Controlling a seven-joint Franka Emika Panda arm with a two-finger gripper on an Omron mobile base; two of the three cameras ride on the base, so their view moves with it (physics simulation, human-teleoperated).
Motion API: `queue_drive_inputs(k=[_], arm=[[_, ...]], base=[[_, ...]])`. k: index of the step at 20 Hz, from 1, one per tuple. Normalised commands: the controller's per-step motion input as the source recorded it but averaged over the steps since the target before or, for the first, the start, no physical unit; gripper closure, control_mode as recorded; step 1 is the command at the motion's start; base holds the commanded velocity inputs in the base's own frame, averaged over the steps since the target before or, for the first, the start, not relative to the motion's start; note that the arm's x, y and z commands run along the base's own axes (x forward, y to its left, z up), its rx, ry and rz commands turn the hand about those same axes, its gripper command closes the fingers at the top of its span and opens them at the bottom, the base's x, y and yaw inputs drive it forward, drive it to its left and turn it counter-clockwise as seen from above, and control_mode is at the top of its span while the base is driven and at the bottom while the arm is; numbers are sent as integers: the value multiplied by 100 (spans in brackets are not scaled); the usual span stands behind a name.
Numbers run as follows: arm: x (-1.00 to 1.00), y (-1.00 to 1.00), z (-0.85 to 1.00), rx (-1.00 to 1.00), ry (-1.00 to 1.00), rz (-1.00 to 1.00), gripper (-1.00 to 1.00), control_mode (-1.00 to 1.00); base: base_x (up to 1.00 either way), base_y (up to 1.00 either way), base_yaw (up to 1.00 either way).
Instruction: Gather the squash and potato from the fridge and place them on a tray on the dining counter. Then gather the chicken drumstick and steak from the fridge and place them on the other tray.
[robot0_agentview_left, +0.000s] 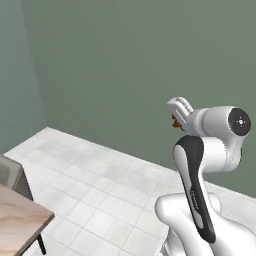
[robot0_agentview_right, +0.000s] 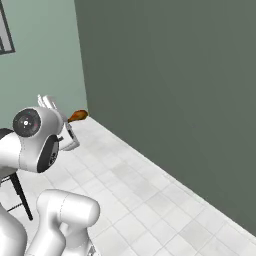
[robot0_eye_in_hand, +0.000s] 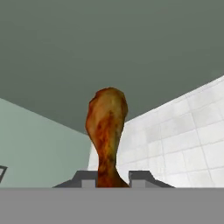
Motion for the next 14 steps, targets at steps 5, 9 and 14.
queue_drive_inputs(k=[5,9,14], arm=[[0,0,0,0,0,0,100,100],[0,0,0,0,0,0,100,100],[0,0,0,0,0,0,100,100]], base=[[76,-26,38],[85,-23,37],[89,-21,38]])
